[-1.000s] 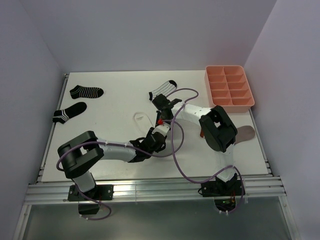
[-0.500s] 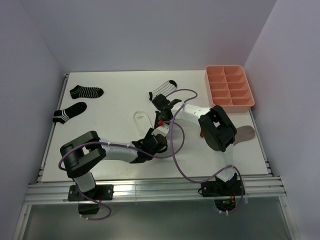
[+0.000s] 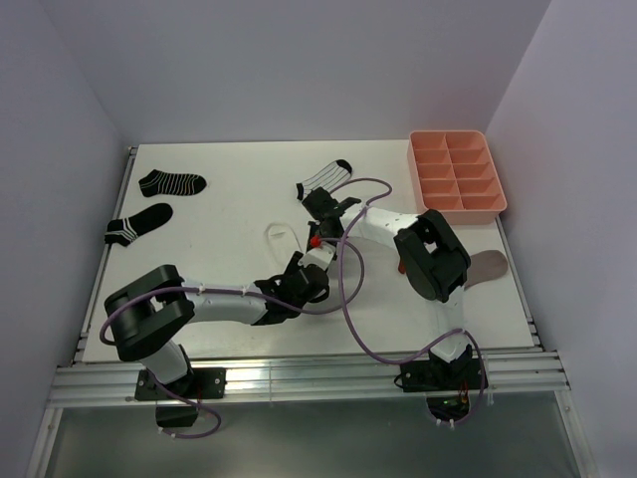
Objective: Roll the socks
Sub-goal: Roll the sock at the center of the board.
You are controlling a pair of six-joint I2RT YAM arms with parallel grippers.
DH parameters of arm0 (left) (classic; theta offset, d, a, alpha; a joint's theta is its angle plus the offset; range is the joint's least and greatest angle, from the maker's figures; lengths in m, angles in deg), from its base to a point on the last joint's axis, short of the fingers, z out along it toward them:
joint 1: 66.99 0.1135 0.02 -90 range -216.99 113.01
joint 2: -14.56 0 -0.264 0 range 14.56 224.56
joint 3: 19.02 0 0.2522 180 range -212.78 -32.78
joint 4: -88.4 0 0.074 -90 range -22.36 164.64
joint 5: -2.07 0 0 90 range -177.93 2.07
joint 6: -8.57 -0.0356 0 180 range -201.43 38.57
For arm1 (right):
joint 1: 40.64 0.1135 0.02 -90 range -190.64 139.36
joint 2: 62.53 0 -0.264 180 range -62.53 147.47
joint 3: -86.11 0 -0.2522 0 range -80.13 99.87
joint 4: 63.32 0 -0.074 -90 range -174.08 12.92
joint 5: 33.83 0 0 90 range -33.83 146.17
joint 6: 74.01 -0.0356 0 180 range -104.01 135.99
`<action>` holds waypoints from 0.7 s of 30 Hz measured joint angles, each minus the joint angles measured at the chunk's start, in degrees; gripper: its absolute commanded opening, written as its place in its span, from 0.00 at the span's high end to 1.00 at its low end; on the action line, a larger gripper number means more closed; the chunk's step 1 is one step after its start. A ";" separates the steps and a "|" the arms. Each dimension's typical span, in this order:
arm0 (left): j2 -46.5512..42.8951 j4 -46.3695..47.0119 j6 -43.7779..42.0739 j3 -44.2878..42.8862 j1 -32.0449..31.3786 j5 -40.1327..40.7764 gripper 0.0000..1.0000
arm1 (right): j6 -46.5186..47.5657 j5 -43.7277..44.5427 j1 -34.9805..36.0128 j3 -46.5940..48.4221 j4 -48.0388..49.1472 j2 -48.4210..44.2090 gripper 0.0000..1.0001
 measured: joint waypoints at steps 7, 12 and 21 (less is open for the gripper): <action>0.61 0.07 0.20 0.15 0.00 -0.50 0.55 | -0.02 -0.61 -0.13 0.00 0.11 0.11 1.00; 3.30 -0.87 0.50 0.15 0.00 -0.90 0.56 | -0.04 -1.05 -0.20 -0.04 0.26 0.17 1.00; 4.94 -1.11 2.32 -0.63 0.02 0.24 0.67 | -0.22 -1.77 -0.37 -0.13 0.55 0.33 1.00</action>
